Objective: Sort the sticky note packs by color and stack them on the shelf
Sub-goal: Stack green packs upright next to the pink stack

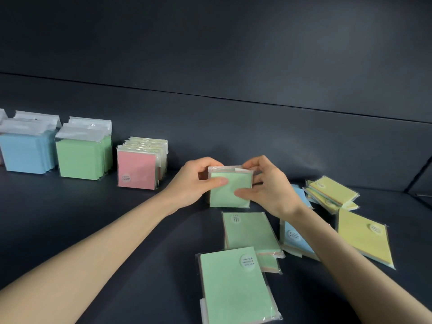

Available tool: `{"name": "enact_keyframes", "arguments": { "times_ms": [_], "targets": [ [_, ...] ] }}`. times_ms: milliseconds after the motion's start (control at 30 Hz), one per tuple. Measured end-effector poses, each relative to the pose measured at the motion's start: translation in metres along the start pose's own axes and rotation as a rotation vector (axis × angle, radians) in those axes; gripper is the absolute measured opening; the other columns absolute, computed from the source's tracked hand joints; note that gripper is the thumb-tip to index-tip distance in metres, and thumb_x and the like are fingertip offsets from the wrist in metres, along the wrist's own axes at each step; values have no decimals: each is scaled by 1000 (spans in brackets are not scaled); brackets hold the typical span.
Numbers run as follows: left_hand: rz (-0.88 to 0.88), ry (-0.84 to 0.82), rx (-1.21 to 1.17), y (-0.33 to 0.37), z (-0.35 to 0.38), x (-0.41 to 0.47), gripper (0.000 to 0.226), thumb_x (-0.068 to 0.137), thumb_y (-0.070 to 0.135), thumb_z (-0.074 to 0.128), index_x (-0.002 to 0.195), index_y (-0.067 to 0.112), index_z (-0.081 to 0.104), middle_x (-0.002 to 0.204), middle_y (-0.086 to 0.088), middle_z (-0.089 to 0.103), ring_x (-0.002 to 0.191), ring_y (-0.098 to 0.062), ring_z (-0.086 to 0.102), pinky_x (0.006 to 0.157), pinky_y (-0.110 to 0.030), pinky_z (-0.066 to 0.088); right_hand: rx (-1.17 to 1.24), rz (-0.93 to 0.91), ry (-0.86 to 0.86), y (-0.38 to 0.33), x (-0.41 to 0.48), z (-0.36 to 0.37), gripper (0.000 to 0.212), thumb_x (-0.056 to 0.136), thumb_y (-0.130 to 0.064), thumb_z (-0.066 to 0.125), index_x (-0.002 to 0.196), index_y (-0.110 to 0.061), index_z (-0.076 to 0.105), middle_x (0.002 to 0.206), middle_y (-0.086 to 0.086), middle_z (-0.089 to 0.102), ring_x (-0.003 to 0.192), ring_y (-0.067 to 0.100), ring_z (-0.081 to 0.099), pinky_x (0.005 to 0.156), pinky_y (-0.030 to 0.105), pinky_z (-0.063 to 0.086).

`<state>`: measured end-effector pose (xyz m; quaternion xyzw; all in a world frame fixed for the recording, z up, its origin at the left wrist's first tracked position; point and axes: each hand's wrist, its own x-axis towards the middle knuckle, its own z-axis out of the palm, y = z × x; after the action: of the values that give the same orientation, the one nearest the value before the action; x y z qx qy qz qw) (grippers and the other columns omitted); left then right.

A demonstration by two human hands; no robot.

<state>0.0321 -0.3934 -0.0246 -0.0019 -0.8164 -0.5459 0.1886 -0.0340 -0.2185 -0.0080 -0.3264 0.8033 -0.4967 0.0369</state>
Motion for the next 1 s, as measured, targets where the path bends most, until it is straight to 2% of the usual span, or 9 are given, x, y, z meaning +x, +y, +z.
{"name": "enact_keyframes", "arguments": {
  "times_ms": [67, 167, 300, 467, 600, 733, 833, 900, 1000],
  "targets": [
    [-17, 8, -20, -1, -1, 0, 16, 81, 13, 72, 96, 18, 66, 94, 3, 71, 85, -4, 63, 86, -29, 50, -73, 44, -34, 0, 0, -1, 49, 70, 1, 75, 103, -19, 45, 87, -7, 58, 77, 22, 63, 70, 33, 57],
    [-47, 4, -44, -2, -4, 0, 18, 82, 15, 72, 98, 20, 66, 95, 5, 71, 85, -2, 64, 84, -29, 51, -11, 69, 37, 3, 2, -5, 49, 68, 5, 76, 99, -19, 46, 85, -5, 59, 73, 17, 61, 69, 30, 54],
    [-77, 5, -48, -3, -5, 0, 22, 82, 15, 72, 100, 22, 65, 98, 4, 72, 89, -6, 66, 84, -32, 53, 181, -97, 199, 1, 4, -10, 35, 75, 8, 71, 85, -23, 58, 81, -5, 65, 73, 13, 60, 68, 22, 50],
    [-56, -8, -34, 1, -4, 0, 28, 76, 13, 77, 100, 23, 65, 98, 5, 72, 91, -6, 67, 84, -22, 51, 77, -199, 186, -1, -1, -4, 34, 83, 2, 65, 79, -32, 66, 79, -17, 69, 75, -2, 60, 73, 10, 45],
    [-7, -38, 2, 2, -3, -1, 22, 80, 11, 73, 98, 23, 65, 96, 4, 71, 86, -3, 65, 80, -18, 50, -111, -245, 124, 1, -4, 9, 30, 84, -3, 66, 96, -30, 69, 115, -13, 63, 102, -5, 52, 88, 12, 37],
    [6, -34, 38, 1, -5, 1, 24, 82, 8, 71, 103, 18, 64, 98, 4, 71, 89, -9, 66, 83, -22, 50, -240, -168, 101, 6, 2, 3, 48, 83, -5, 67, 126, -23, 56, 130, -8, 52, 120, 14, 45, 104, 28, 36],
    [6, -34, 110, 0, -9, 2, 27, 83, 10, 70, 105, 20, 59, 100, 4, 69, 92, -16, 66, 85, -29, 51, -148, -14, -38, 14, 2, 0, 61, 85, -1, 61, 137, -26, 43, 116, -2, 62, 101, 18, 63, 93, 32, 51],
    [38, -41, 208, 1, -12, 4, 23, 83, 12, 70, 100, 23, 58, 99, 7, 68, 91, -14, 65, 85, -35, 51, -169, 4, -67, 19, 4, 0, 60, 86, -1, 59, 138, -27, 41, 113, -1, 64, 92, 18, 66, 90, 29, 52],
    [58, -32, 383, 5, -19, 9, 22, 81, 14, 71, 99, 23, 63, 100, 5, 63, 92, -14, 62, 88, -39, 50, -229, -29, -43, 16, 9, 0, 52, 86, -3, 62, 132, -22, 48, 96, -3, 65, 81, 11, 64, 78, 8, 47]
  ]
}}
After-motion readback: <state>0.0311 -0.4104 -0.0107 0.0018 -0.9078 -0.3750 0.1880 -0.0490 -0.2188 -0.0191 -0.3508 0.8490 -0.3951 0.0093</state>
